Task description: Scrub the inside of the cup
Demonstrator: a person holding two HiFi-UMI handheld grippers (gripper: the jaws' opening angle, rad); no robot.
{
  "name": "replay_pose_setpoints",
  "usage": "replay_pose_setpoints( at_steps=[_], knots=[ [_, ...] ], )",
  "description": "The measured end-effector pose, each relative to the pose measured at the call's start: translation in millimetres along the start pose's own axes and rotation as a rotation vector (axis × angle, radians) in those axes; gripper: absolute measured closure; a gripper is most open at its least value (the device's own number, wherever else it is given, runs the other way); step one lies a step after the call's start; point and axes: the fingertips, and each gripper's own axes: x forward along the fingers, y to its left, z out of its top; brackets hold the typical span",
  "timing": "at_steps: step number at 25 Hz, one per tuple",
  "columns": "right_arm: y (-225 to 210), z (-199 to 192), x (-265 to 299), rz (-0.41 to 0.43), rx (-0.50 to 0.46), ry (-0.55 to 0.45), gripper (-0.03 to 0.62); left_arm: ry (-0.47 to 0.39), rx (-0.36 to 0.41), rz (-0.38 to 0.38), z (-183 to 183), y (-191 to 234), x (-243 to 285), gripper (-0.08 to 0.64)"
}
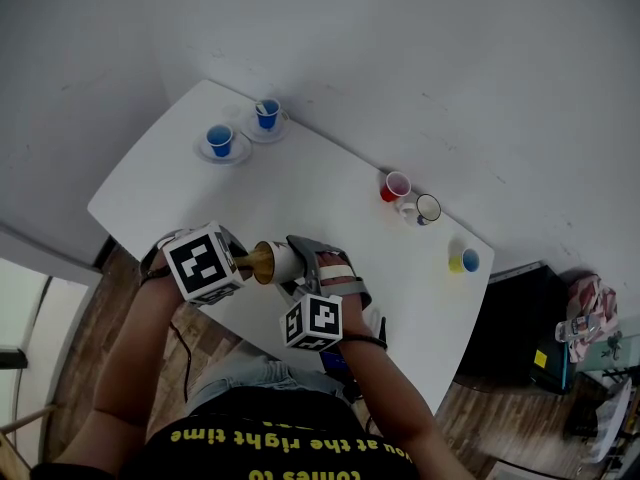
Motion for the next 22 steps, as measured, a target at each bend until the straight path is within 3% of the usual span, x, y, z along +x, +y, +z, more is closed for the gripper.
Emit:
replay_pose_setpoints(
  at_steps=[6,11,16,22],
  knots=[
    [3,0,1,0.008,-0.004,0.0,0.21,-0.004,0.024,-0.038,2,-16,3,0.462],
    [9,9,-1,0.021,-0.016,-0.018,0.21,0.043,0.063,-0.025,1,-15,4,0.462],
    [5,20,-5,0.013,-0.009,-0.033,0.21,0.038,0.073,0.022,11,-6,4,0.462],
    [0,24,-8,0.004,-0.016,-0.038,0.21,0.029,0.078,0.014,18,-7,4,0.462]
  ],
)
